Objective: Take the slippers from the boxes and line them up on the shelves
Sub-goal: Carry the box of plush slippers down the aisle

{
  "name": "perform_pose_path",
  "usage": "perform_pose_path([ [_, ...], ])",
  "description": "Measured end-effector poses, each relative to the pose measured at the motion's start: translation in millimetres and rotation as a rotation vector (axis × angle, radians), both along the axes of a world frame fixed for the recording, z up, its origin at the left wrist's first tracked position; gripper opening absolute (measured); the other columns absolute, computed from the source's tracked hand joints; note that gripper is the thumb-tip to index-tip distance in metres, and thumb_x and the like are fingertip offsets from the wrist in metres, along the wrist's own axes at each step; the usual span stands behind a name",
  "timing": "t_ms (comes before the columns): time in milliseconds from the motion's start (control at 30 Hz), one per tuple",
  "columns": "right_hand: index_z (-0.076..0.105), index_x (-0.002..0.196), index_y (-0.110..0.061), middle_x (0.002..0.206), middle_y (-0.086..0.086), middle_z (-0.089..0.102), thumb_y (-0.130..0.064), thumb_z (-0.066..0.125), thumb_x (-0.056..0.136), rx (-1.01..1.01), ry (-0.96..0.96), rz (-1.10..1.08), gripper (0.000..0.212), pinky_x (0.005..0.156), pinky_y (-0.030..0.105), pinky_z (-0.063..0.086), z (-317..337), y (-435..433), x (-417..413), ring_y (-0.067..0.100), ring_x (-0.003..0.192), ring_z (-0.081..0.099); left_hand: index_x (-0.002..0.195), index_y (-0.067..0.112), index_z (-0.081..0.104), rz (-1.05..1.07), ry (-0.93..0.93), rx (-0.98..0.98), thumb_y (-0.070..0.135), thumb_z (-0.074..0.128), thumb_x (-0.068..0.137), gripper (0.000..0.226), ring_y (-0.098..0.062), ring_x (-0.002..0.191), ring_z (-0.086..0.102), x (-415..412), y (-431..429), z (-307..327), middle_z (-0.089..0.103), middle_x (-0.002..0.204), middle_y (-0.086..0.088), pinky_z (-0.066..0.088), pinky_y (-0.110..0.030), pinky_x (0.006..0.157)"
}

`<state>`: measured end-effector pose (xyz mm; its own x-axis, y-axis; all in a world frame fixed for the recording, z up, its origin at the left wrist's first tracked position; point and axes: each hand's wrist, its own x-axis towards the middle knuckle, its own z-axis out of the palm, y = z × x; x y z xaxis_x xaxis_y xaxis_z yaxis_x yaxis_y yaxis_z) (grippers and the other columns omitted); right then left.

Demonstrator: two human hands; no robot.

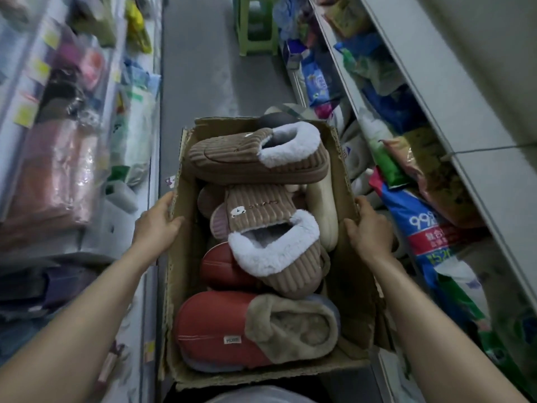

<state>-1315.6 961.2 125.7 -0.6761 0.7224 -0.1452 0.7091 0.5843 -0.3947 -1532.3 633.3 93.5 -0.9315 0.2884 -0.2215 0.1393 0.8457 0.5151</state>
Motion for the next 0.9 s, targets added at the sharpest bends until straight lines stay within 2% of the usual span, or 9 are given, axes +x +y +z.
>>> perform_pose_path([
  [133, 0.047, 0.134, -0.020, 0.116, 0.017, 0.066, -0.018, 0.066, 0.089, 0.000, 0.027, -0.057, 0.049, 0.088, 0.049, 0.052, -1, 30, -82, 0.038, 0.106, 0.062, 0.136, 0.024, 0.045, -0.059, -0.019, 0.016, 0.024, 0.066, 0.086, 0.054, -0.039, 0.101, 0.061, -103, 36, 1, 0.068, 0.109, -0.014, 0.048, -0.043, 0.082],
  [333, 0.046, 0.131, -0.026, 0.107, 0.015, 0.067, -0.024, 0.067, 0.086, 0.026, -0.022, -0.102, 0.049, 0.085, 0.049, 0.053, -4, 94, -196, 0.036, 0.098, 0.063, 0.132, 0.021, 0.049, -0.117, -0.015, 0.000, 0.022, 0.065, 0.086, 0.049, -0.037, 0.088, 0.062, -228, 112, 10, 0.067, 0.090, -0.014, 0.049, -0.041, 0.073],
  [467, 0.048, 0.130, -0.022, 0.106, 0.016, 0.069, -0.020, 0.066, 0.088, 0.022, -0.017, -0.088, 0.045, 0.086, 0.047, 0.052, -16, 157, -272, 0.038, 0.098, 0.064, 0.135, 0.022, 0.046, -0.136, -0.026, -0.014, 0.023, 0.065, 0.085, 0.053, -0.037, 0.093, 0.062, -300, 173, -7, 0.067, 0.096, -0.013, 0.050, -0.042, 0.078],
  [600, 0.047, 0.128, -0.023, 0.105, 0.015, 0.069, -0.021, 0.065, 0.088, -0.021, -0.037, -0.069, 0.044, 0.084, 0.050, 0.052, -44, 230, -348, 0.038, 0.096, 0.064, 0.127, 0.017, 0.049, -0.080, -0.076, 0.005, 0.018, 0.065, 0.085, 0.045, -0.038, 0.093, 0.062, -360, 238, -37, 0.066, 0.092, -0.011, 0.050, -0.043, 0.079],
  [700, 0.044, 0.130, -0.022, 0.103, 0.015, 0.068, -0.021, 0.064, 0.090, -0.012, -0.093, -0.032, 0.045, 0.080, 0.048, 0.053, -66, 282, -397, 0.038, 0.092, 0.064, 0.132, 0.013, 0.047, -0.021, -0.102, -0.012, 0.016, 0.065, 0.087, 0.049, -0.040, 0.096, 0.062, -396, 286, -63, 0.067, 0.098, -0.019, 0.047, -0.042, 0.080],
  [800, 0.043, 0.134, -0.021, 0.102, 0.021, 0.068, -0.020, 0.062, 0.091, 0.007, -0.160, -0.024, 0.047, 0.079, 0.046, 0.053, -87, 329, -442, 0.041, 0.091, 0.063, 0.136, 0.019, 0.043, 0.003, -0.135, -0.059, 0.020, 0.062, 0.089, 0.051, -0.040, 0.093, 0.061, -425, 329, -87, 0.066, 0.093, -0.016, 0.046, -0.041, 0.077],
  [900, 0.040, 0.133, -0.023, 0.100, 0.023, 0.068, -0.023, 0.061, 0.091, 0.007, -0.215, -0.037, 0.048, 0.078, 0.047, 0.052, -114, 366, -475, 0.043, 0.091, 0.063, 0.135, 0.023, 0.041, 0.014, -0.176, -0.052, 0.021, 0.061, 0.088, 0.051, -0.041, 0.094, 0.062, -450, 363, -115, 0.068, 0.098, -0.016, 0.050, -0.048, 0.081],
])
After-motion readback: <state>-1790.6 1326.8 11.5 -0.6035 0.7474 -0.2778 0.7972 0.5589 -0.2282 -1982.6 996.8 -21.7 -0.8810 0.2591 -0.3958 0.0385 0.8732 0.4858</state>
